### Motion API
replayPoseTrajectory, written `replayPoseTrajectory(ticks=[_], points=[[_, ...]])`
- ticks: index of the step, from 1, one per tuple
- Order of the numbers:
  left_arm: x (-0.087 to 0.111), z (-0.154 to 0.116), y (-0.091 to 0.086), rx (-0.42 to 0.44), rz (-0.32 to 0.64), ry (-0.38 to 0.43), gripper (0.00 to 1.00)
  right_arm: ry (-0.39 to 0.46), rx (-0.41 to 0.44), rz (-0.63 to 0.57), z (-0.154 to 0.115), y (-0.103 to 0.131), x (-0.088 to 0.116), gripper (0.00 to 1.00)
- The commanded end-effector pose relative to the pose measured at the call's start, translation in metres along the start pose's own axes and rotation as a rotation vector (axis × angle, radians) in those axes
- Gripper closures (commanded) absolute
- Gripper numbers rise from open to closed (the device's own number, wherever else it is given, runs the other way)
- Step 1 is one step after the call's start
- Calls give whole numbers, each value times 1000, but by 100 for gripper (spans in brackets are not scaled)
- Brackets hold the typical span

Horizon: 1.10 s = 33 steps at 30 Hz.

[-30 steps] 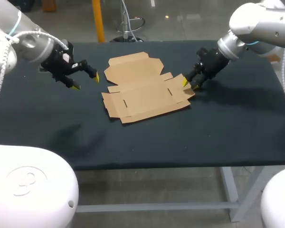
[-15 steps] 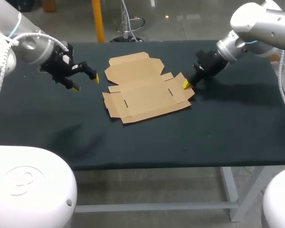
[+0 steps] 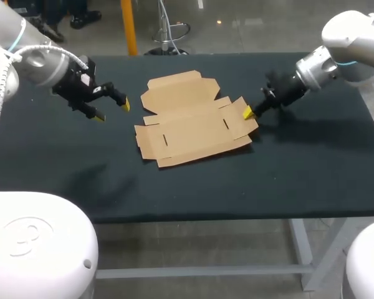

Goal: Assemble the packaging by folding the flat box into shape, placing the metal phone stand inside, and closing the box properly

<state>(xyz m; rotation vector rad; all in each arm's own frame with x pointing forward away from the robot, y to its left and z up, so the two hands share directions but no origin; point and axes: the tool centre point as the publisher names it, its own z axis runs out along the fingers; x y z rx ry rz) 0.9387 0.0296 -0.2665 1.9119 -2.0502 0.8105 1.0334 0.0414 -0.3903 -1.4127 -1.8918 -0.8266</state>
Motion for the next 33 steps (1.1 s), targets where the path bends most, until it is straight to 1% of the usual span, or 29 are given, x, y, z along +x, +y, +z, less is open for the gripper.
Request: replayPoseTrajectory(ticks=[1,10,13,15,16,19,22,24,26,29,30,32,33], points=[[0,-1,2,-2,-1,-1,0,-17,-152,14,1,-25,9,100],[-1,-1,6,-6,3,7,0,-12,-234,68,8,-52,16,100],[-1,-1,7,-7,5,8,0,2,-248,90,10,-60,17,100],[-1,0,8,-8,5,9,0,-6,-248,99,14,-66,19,100],[-1,0,8,-9,5,9,0,2,-238,107,16,-69,19,98],[-2,1,9,-10,5,10,0,-6,-210,119,19,-75,19,79],[-2,3,9,-13,3,11,0,-5,-190,131,17,-76,17,63],[-2,4,8,-16,3,11,0,-12,-170,139,13,-76,16,58],[-1,5,8,-18,4,12,0,-9,-152,138,9,-75,15,55],[-1,7,7,-22,3,13,0,-6,-120,145,2,-71,13,55],[-1,8,7,-23,3,14,0,-5,-115,149,0,-70,13,56],[-1,9,6,-24,2,14,0,-5,-70,142,-2,-65,11,58],[0,9,6,-25,2,13,0,-6,-60,144,-3,-63,10,60]])
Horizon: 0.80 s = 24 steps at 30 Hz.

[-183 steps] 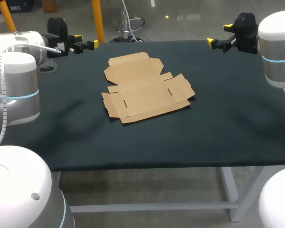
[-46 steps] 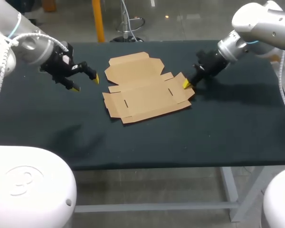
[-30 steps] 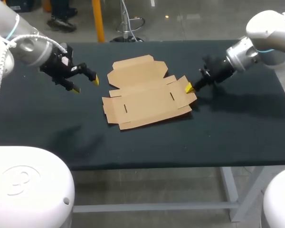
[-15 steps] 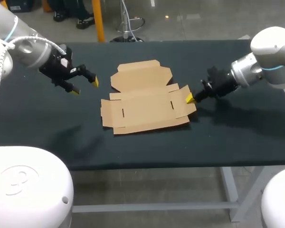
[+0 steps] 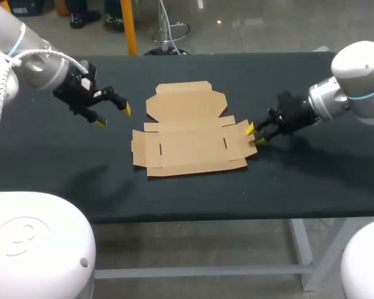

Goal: Assemble the packaging by folding the flat box into shape, placing the metal phone stand inside, and closing the box properly

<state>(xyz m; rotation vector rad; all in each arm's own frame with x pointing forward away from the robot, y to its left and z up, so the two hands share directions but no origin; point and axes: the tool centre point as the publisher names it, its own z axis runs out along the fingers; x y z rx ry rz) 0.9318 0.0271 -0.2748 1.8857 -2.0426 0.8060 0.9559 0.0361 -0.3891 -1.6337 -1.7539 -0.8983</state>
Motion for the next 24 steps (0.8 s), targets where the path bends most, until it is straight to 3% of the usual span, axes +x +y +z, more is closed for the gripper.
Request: replayPoseTrajectory(ticks=[1,7,20,24], points=[[1,3,-3,-9,-2,-6,0,9,129,-5,-5,18,-5,59],[1,5,-5,-13,-6,-11,0,-17,258,-11,4,36,-18,56],[-1,8,-9,-19,-29,-18,0,-32,308,-16,19,54,-22,60],[-1,11,-10,-22,-36,-17,0,-13,310,-20,23,59,-18,71]])
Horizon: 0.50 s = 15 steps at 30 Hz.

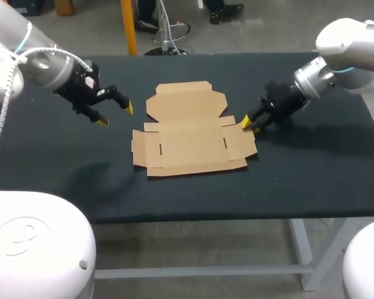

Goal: Assemble the packaging by folding the flat box into shape, placing the metal phone stand inside, and closing the box properly

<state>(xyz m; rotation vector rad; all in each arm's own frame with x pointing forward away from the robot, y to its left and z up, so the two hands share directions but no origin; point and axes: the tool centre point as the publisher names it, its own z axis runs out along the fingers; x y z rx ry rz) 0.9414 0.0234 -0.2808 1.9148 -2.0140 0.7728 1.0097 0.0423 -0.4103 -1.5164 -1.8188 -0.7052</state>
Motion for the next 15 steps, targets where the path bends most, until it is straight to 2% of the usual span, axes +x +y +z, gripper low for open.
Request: replayPoseTrajectory(ticks=[1,2,10,15], points=[[0,3,-2,-10,-5,-6,0,21,124,-4,2,7,1,94],[0,3,-2,-11,-8,-5,0,24,117,-4,3,7,2,100],[-2,4,1,-11,-17,0,0,72,92,-11,8,-14,9,100],[-3,1,6,-1,-21,7,0,68,47,-2,7,-32,14,100]])
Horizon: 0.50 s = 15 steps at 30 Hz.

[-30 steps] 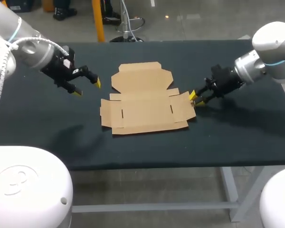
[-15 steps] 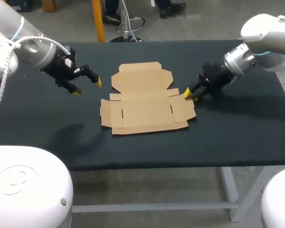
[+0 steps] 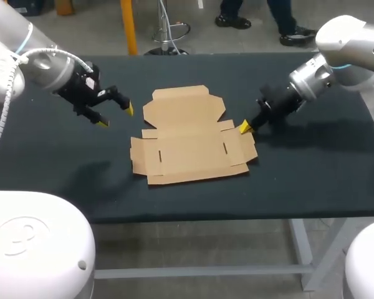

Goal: Assemble the packaging by folding the flat box into shape, placing the metal phone stand inside, and closing the box properly

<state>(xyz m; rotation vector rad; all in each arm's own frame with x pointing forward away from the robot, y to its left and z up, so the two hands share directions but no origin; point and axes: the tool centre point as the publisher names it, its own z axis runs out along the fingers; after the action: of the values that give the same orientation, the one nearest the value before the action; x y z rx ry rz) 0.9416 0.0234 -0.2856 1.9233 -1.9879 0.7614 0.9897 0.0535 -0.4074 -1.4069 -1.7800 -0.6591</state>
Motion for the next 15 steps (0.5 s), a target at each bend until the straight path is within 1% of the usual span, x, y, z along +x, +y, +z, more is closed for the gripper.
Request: replayPoseTrajectory(ticks=[1,4,11,15], points=[[0,-3,6,9,0,2,0,-7,-64,9,-1,-18,3,100],[-1,-3,8,12,1,3,0,-4,-98,15,-1,-28,6,100],[-1,-2,11,9,3,10,0,0,-125,15,6,-43,11,100],[-1,-2,12,7,7,13,0,-5,-163,30,9,-50,11,100]])
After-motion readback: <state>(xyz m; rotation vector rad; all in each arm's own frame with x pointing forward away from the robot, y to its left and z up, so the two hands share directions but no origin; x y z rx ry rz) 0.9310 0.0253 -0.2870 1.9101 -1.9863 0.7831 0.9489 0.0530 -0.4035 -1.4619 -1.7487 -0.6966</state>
